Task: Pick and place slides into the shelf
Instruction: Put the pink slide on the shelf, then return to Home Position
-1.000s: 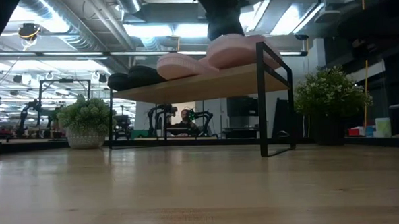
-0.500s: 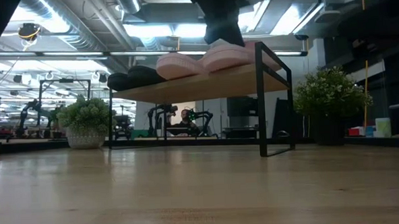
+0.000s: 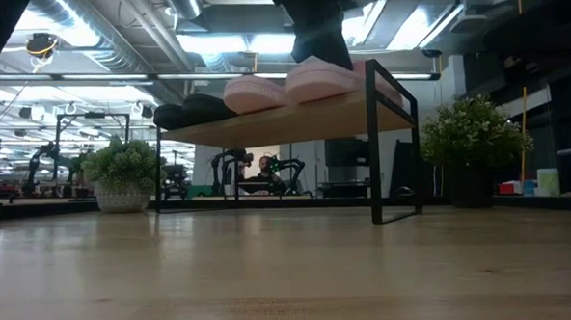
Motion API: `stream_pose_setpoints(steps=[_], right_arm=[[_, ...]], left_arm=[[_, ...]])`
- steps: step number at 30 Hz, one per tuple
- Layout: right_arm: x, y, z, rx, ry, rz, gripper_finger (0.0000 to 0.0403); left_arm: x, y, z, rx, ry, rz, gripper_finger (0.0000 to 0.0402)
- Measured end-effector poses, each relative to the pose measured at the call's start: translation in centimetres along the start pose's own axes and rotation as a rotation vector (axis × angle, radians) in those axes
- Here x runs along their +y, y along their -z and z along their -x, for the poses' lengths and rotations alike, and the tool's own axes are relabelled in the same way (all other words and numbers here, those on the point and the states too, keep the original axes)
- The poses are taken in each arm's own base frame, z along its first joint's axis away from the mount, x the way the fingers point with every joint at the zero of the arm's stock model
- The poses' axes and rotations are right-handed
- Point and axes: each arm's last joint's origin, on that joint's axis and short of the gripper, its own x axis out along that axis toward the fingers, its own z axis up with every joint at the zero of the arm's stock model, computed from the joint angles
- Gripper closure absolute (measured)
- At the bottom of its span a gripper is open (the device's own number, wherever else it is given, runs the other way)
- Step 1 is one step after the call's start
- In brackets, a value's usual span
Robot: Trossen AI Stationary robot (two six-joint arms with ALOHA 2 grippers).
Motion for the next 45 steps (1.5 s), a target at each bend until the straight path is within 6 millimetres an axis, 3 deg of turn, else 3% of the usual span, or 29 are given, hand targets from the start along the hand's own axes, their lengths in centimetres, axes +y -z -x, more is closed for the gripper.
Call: stream_pose_setpoints(steps=[18,32,40,45], right_arm=[[0.0,0.0,0.0,0.0,0.0,-0.001,0.0389],[0.0,0.0,0.0,0.001,0.0,-0.001,0.0389],[0.0,0.0,0.0,0.001,0.0,-0.001,0.0389],[0.0,0.0,0.0,0.0,0.0,-0.003,0.0389]], left_arm=[[-0.1,-0.1,0.1,0.0,0.0,0.003,0.0324],[-1.0,-0.8,1.0,0.016,-0.042,-0.021,0.032],[-2.4,-1.2,2.4,0.058,-0.048,-0.084,0.0325],[-2.5,-1.7,5.8,0.025,-0.063,-0.11,0.0356]])
